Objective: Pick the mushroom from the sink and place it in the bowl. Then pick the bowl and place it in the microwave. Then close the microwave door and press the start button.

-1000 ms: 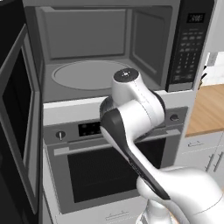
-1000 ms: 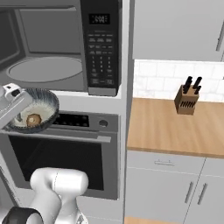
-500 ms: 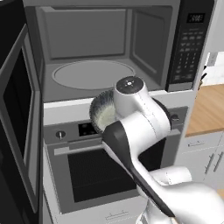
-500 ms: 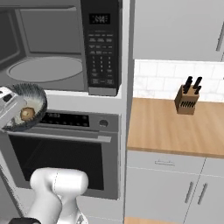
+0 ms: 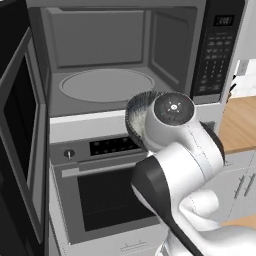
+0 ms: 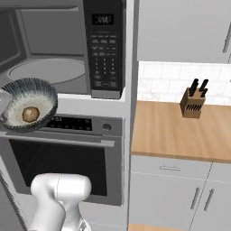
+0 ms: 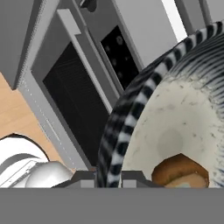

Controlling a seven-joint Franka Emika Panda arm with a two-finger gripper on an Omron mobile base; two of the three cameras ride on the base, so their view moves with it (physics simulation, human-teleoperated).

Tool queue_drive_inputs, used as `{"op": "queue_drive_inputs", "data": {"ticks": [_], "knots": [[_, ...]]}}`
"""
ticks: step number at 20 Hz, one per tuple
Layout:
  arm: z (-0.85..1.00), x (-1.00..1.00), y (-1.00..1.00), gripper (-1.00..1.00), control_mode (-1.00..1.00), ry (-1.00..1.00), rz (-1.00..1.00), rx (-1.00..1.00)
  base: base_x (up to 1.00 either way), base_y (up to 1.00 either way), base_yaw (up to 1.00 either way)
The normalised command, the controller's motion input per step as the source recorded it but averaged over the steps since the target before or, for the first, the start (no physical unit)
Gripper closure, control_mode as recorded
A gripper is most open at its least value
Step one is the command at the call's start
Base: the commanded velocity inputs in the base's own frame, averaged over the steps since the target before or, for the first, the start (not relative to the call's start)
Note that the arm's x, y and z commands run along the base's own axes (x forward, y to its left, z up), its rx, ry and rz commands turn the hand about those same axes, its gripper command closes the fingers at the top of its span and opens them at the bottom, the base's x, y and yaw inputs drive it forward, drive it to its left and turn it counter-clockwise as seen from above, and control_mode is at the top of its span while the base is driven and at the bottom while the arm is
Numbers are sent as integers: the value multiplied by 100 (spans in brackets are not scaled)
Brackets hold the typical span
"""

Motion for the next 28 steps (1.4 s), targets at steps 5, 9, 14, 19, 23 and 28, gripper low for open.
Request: {"op": "queue_drive_inputs", "data": {"ticks": [5,9,14,19,23,28], "knots": [[61,0,1,100,-100,-9,2,-7,0,0,0],[15,59,0,100,-100,-1,14,0,0,0,0],[0,82,0,100,-100,0,17,0,0,0,0],[5,65,2,100,-100,0,6,-4,0,0,0],[6,53,11,100,-100,0,0,-5,0,0,0],[8,57,10,100,-100,0,0,-6,0,0,0]]}}
